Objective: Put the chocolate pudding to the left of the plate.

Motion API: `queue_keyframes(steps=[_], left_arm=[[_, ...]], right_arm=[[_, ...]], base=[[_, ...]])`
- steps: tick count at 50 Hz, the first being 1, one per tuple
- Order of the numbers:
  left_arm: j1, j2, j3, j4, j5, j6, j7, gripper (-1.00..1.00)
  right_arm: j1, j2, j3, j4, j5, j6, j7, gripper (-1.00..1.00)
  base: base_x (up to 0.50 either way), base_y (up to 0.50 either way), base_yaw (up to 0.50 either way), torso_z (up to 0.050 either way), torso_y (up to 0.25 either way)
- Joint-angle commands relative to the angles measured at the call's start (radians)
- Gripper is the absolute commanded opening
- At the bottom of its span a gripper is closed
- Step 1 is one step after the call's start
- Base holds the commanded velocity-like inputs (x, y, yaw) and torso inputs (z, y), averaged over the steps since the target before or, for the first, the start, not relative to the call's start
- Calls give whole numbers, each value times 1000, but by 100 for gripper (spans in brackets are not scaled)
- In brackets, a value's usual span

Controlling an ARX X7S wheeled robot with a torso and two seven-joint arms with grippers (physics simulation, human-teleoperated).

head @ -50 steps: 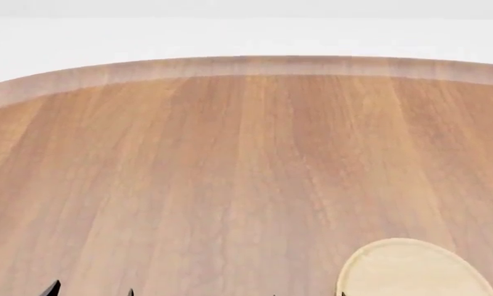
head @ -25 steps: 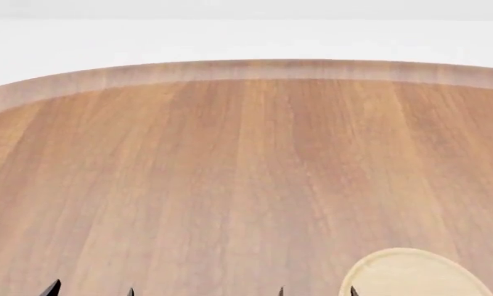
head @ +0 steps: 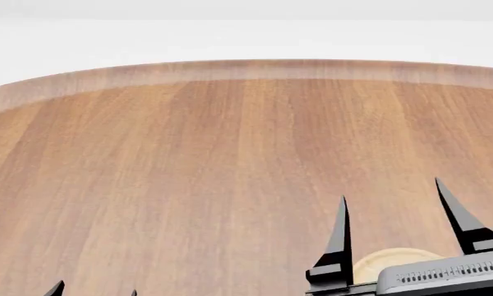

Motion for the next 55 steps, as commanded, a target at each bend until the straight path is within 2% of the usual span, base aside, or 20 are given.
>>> queue_keyframes(steps=[1,3,4,8,9,11,13,15,17,19,24,25,26,27,30,35,41,44,55], left_arm=[[-11,0,1,-21,-11,3,6,100],[-18,2,-6,-38,-19,6,7,100],[-18,1,-5,-34,-18,3,5,100],[-21,2,-3,-43,-16,6,4,100],[-22,2,-3,-44,-17,8,5,100],[-23,2,-3,-47,-18,9,5,100],[-22,1,-1,-43,-18,5,4,100],[-23,1,0,-45,-18,7,4,100],[-23,1,1,-45,-18,7,4,100],[-23,0,3,-44,-16,7,3,100],[-27,1,7,-53,-14,11,5,100],[-24,-1,8,-43,-12,6,1,100],[-24,-2,9,-42,-14,6,2,100],[-26,0,10,-46,-11,6,1,100],[-30,1,14,-53,-10,7,3,100],[-31,0,14,-52,-12,5,1,100],[-29,-2,19,-49,-9,4,-2,100],[-27,-3,21,-48,-9,5,-3,100],[-25,-2,28,-52,-8,9,-6,100]], right_arm=[[40,340,99,-300,94,219,-162,100],[35,402,110,-319,130,209,-233,100],[-12,482,123,-341,140,133,-327,100],[-67,647,182,-377,266,116,-485,100],[-98,699,234,-383,341,100,-531,100],[-167,734,334,-385,400,85,-574,100],[-224,757,462,-390,487,132,-685,100],[-249,797,473,-382,475,182,-717,100],[-267,851,411,-359,408,164,-712,100],[-279,905,373,-329,429,122,-692,100],[-307,907,315,-303,403,55,-712,100],[-157,757,165,-330,324,205,-857,100],[-7,628,15,-338,275,319,-917,100],[143,592,-50,-336,246,350,-933,100],[148,550,-124,-312,177,335,-942,100],[146,510,-196,-286,120,331,-954,100],[132,448,-223,-232,137,316,-957,100],[100,439,-273,-191,71,265,-959,100],[53,421,-255,-59,98,168,-969,100]], base=[[0,0,0,0,0],[0,0,0,0,0],[0,0,0,0,0],[0,0,0,0,0],[0,0,0,0,0],[0,0,0,0,0],[0,0,0,0,0],[0,0,0,0,0],[0,0,0,0,0],[0,0,0,0,0],[0,0,0,0,0],[0,0,0,0,0],[0,0,0,0,0],[0,0,0,0,0],[0,0,0,0,0],[0,0,0,0,0],[0,0,0,0,0],[0,0,0,0,0],[0,0,0,0,0]])
